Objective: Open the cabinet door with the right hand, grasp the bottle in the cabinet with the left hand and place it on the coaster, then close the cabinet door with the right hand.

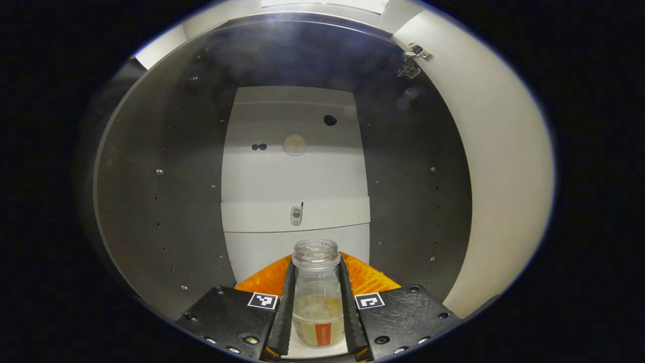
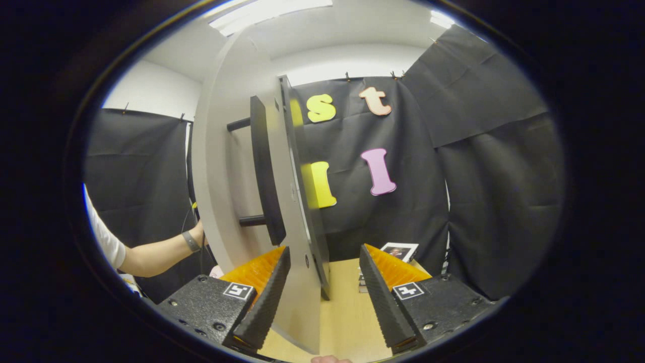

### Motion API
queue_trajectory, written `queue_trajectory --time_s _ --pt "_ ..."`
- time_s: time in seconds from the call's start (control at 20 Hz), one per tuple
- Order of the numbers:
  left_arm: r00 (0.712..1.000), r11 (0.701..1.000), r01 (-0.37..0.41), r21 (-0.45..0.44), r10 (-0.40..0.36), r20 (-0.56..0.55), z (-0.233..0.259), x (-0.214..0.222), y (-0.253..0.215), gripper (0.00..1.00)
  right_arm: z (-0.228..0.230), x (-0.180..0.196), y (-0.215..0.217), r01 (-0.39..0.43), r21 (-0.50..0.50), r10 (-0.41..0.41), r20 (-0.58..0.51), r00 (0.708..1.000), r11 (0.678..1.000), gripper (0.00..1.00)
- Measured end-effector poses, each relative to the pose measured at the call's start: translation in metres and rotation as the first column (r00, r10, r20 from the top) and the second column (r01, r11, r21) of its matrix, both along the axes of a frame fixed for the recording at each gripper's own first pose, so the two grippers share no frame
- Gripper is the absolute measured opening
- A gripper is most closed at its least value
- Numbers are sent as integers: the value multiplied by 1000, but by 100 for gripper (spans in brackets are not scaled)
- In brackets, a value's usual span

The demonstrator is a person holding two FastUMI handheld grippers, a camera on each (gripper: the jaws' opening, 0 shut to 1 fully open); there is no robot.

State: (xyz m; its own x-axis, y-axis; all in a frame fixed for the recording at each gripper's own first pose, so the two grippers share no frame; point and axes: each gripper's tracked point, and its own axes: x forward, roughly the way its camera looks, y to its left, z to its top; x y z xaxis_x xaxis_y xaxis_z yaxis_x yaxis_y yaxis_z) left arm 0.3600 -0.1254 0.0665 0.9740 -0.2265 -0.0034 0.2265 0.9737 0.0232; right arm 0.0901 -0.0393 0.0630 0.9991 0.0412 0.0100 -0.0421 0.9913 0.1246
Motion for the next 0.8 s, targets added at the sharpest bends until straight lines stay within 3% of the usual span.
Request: queue_trajectory --time_s 0.05,0.35,0.6,0.8 --pt "1000 1000 -3 1 3 16 5 -8 5 41 0 0 1 -1 -8 1 1 1000 1000 86" --pt "999 999 -22 -47 24 46 5 -84 37 41 0 0 1 -2 -17 2 2 1000 1000 86" --pt "992 992 -108 -59 111 55 -12 -151 83 41 2 0 1 -6 -44 6 -1 1000 999 86" --pt "965 966 -259 22 258 50 -49 -192 140 41 10 2 0 16 -39 -15 8 1000 999 86"
